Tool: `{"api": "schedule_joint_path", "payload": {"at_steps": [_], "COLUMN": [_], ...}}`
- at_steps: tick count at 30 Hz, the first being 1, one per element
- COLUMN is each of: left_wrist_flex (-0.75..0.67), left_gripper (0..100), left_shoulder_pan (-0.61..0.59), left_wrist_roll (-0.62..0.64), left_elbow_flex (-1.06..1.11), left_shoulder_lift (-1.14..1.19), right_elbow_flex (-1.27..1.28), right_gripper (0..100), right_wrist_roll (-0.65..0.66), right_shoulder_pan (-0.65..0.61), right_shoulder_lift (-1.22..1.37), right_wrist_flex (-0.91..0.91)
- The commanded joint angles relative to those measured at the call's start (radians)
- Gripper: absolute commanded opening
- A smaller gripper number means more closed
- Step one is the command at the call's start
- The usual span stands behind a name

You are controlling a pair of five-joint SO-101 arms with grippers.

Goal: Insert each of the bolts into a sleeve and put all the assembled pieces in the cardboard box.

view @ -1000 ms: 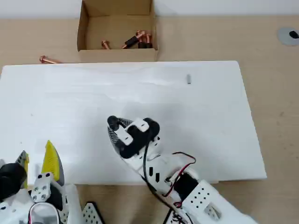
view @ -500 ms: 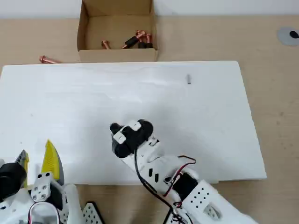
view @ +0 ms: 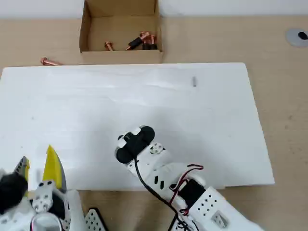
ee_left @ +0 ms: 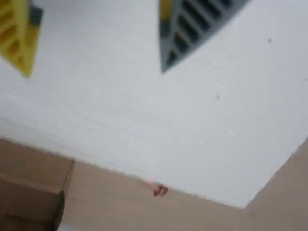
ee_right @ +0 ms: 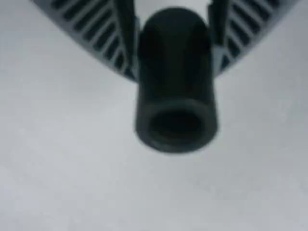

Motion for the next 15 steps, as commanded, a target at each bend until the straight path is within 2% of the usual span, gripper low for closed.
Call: {"api": "schedule_joint_path", "payload": {"at_steps": [1,13,15], "left_wrist_flex": [-0.02,-0.015,-0.015], "left_gripper": [19,19,13], "left_shoulder_pan": [-0.014,-0.015,-0.015], "left_wrist_roll": [0.0,-0.002,-0.002], "left_elbow_flex": [0.002,-0.003,0.0], "left_shoulder_lift": [-0.03,-0.021,-0.021], "right_elbow_flex": [-0.002,-0.002,-0.002], "right_gripper": [1.0,1.0,1.0], "right_wrist_roll": [0.009,0.009,0.009], "right_shoulder_pan": [-0.012,-0.012,-0.012], "right_shoulder_lift": [-0.03,-0.03,-0.03], "right_wrist_flex": [0.002,0.002,0.002]}}
